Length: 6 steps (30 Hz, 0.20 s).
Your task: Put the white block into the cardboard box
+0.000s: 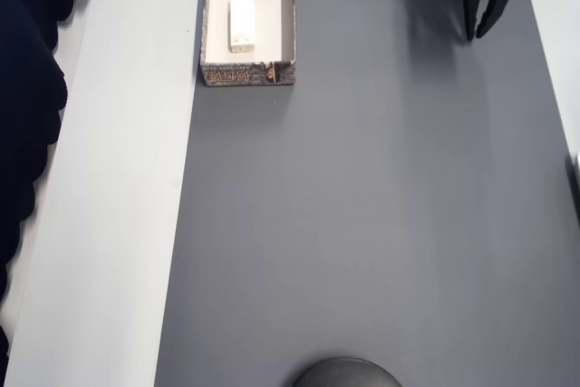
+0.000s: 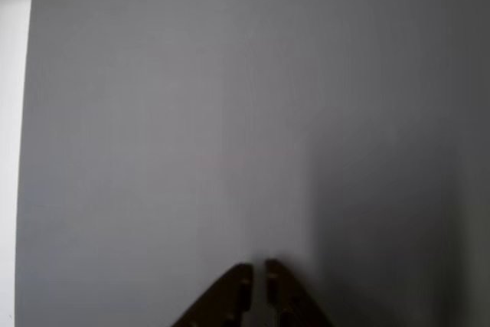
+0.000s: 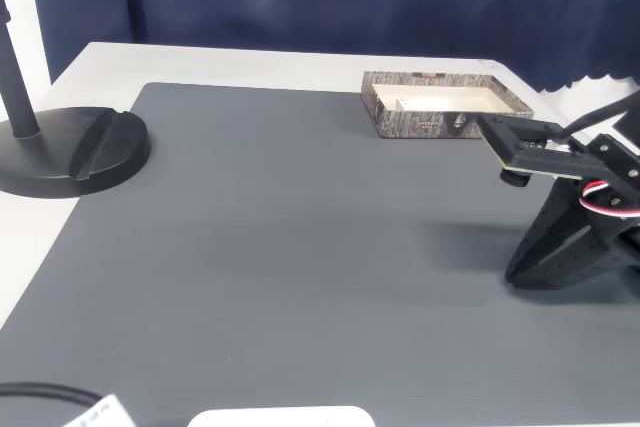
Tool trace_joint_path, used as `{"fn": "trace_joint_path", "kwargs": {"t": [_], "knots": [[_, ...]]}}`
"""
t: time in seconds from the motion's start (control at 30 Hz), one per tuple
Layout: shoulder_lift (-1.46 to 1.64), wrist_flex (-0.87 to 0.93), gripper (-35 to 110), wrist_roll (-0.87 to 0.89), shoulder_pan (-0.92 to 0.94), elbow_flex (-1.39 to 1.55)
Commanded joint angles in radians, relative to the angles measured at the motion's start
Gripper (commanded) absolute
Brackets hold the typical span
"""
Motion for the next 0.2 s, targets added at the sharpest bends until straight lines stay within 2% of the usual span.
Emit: {"fn": "trace_joint_path", "kwargs": {"t": [0.0,0.17], "knots": [[0.034,0.008,-2,-0.012,0.008,0.018],[0.034,0.008,-2,-0.012,0.008,0.018]]}}
